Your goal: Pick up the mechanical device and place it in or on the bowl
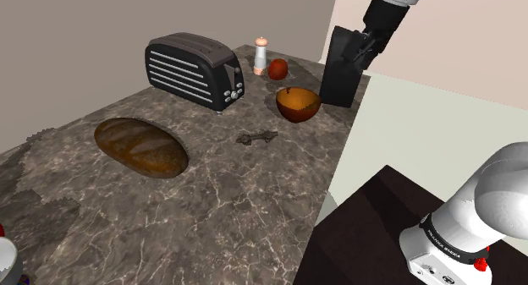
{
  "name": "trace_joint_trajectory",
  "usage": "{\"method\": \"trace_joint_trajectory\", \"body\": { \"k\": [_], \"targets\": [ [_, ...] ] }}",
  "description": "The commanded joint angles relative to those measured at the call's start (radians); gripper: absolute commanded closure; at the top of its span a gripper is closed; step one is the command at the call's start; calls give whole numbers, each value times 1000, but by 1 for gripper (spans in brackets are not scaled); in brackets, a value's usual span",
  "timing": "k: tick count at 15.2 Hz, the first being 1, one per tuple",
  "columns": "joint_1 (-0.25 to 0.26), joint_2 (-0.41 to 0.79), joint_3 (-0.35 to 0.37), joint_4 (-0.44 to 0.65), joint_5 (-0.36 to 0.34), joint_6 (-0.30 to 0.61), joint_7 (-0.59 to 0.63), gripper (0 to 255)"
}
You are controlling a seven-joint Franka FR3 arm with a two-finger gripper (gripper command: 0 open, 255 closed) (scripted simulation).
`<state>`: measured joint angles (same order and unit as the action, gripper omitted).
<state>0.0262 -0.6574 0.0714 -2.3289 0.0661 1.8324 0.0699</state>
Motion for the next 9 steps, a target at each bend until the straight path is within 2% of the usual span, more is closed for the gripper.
{"method": "trace_joint_trajectory", "body": {
  "k": [1,9],
  "targets": [
    [6,61,9,-1,13,58,5,0],
    [32,318,46,33,57,259,22,0]
  ]
}}
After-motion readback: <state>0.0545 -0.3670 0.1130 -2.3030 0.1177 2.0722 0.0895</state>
